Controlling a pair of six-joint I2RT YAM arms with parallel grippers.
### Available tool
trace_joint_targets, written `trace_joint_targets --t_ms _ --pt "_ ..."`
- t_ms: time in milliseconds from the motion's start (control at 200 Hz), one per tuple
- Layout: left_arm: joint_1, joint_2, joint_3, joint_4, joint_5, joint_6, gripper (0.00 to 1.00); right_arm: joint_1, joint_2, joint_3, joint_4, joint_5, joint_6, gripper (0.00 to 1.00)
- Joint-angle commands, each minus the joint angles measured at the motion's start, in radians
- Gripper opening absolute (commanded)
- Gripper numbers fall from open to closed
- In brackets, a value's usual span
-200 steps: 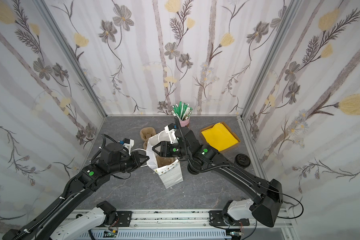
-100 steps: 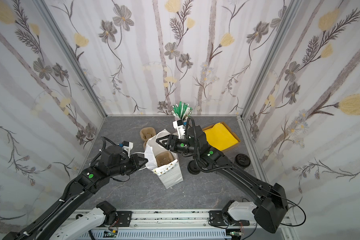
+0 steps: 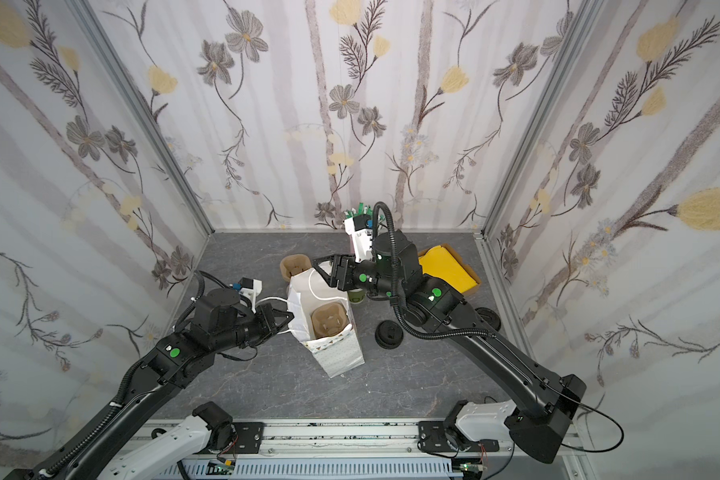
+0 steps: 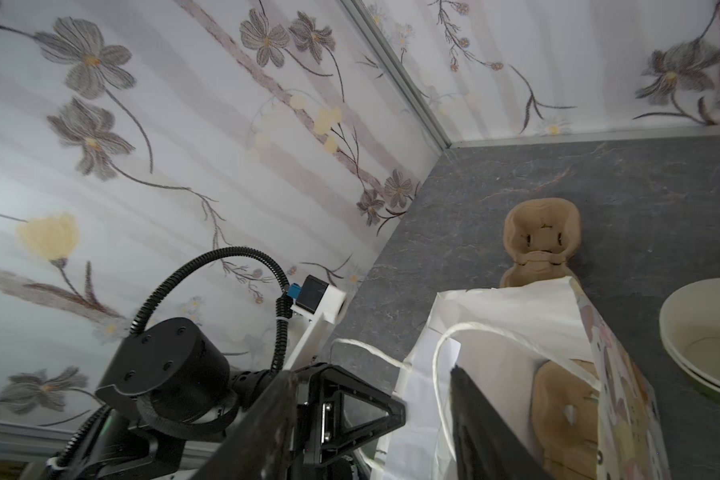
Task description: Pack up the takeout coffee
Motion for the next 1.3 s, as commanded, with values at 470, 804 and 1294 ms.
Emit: trace_joint_targets --t_ms 470,804,1294 --pt "0.001 -0.020 0.002 -0.014 -0.029 -0.006 0.00 0.206 0.244 0.198 -0.401 0.550 -0.375 0.67" --pt "0.000 -0.025 0.006 -0.029 -0.049 -0.007 0.00 0.230 0.292 0.182 -0.396 0.600 -0.405 0.73" --pt "0.001 -0.056 -0.032 -0.043 -0.105 -0.003 0.00 0.094 0.048 -0.070 -0.265 0.535 -0.140 0.45"
